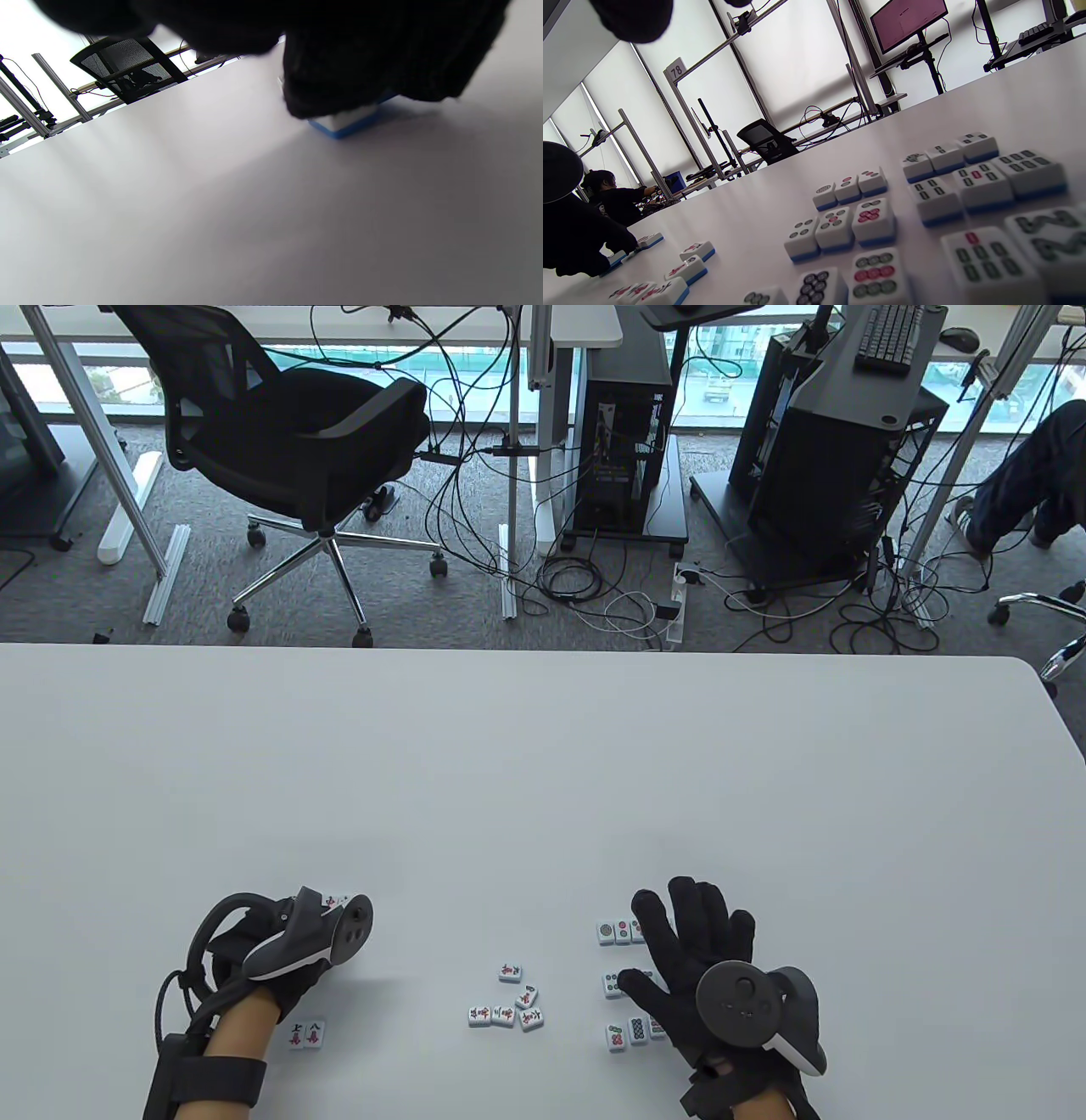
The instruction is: Mahjong suit sorting
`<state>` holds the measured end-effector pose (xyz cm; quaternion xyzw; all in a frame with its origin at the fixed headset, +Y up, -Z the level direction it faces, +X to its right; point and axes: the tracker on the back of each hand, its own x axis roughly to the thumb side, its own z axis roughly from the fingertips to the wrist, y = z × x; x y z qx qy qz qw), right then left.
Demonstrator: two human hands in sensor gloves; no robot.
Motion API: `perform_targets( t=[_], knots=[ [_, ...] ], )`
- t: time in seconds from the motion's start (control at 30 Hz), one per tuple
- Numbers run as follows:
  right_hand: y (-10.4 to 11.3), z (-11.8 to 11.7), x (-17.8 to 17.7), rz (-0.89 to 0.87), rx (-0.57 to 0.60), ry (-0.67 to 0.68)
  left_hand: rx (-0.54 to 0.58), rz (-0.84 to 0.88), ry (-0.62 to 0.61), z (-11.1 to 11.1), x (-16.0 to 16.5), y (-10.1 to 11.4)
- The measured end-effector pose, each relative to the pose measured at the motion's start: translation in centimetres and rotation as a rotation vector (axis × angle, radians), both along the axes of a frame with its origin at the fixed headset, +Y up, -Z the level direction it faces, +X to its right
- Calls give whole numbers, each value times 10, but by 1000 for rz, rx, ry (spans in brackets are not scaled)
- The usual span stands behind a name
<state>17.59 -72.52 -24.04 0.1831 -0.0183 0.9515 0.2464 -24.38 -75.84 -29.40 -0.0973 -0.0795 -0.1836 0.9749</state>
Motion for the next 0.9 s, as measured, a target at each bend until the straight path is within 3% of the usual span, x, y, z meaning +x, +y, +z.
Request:
perform_targets(
  t=[0.33,0.57,0.7,0.9],
  knots=[
    [0,0,0,-3,2,5,17,-63,-2,7,2,-2],
    [0,1,-1,-4,2,8,74,-21,-6,13,9,23],
    [0,1,-1,-4,2,8,108,33,-81,19,31,39],
    [0,1,-1,-7,4,12,106,113,-301,34,96,46]
  ],
)
